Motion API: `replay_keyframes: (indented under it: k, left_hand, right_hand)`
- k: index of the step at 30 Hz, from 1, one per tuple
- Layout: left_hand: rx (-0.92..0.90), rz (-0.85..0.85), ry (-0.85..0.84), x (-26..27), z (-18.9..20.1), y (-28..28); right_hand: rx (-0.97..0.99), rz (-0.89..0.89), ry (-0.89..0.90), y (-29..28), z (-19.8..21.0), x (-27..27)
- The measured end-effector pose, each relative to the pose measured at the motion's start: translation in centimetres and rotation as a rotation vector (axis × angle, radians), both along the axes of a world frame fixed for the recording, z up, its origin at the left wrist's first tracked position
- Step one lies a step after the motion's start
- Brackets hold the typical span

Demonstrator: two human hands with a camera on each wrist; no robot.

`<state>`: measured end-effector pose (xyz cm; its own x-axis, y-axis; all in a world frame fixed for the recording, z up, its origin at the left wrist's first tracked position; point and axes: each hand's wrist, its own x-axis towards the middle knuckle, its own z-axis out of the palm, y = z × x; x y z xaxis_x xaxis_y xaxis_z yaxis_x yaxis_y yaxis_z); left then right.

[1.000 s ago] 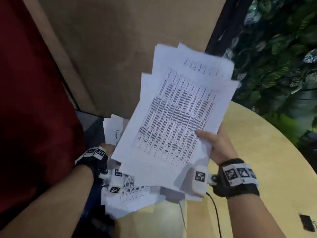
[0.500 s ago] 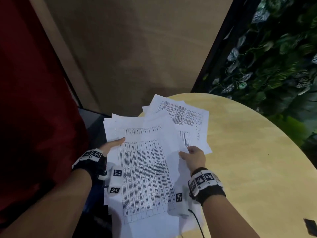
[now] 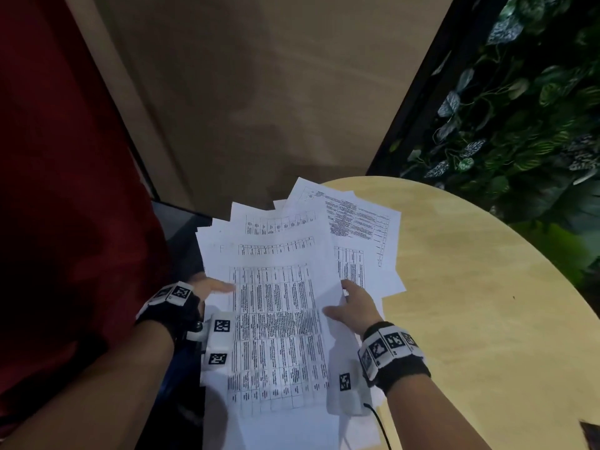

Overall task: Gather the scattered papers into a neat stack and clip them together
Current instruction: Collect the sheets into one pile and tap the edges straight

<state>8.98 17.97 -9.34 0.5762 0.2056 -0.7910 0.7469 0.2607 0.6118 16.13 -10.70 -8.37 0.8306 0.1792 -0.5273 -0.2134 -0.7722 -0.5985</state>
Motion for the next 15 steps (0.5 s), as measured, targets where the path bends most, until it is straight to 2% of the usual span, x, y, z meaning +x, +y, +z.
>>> replay_keyframes:
  k: [4, 6, 7, 9, 12, 14, 15]
  left_hand:
    - [-0.204, 0.144, -0.087, -0.7, 0.3, -0.5]
    - [-0.262, 0.127, -0.098, -0.9, 0.5, -0.7]
    - [-0.245, 0.082, -0.098, -1.1, 0.4, -0.9]
    - [-0.097, 0.028, -0.092, -0.8, -0.7, -0.2]
    - [0.123, -0.063, -0.041, 0.3, -5.7, 2.9]
    - [0.137, -0.019, -0.045, 0.8, -3.5, 2.8]
    - [0.122, -0.027, -0.052, 0.7, -1.5, 2.3]
  right_hand:
    - [0.011, -0.102, -0.032, -0.4, 1.0, 0.1]
    - [0.003, -0.15, -0.047, -0.3, 1.3, -0.1]
    - [-0.001, -0.153, -0.046, 0.0, 1.5, -0.2]
    - [-0.011, -0.102, -0.059, 1.3, 1.6, -0.9]
    - [-0.007, 0.068, -0.062, 3.3, 2.0, -1.5]
    - [-0.015, 0.09, -0.109, 3.2, 2.5, -0.2]
    - [-0.051, 0.031, -0.162, 2.6, 2.6, 1.1]
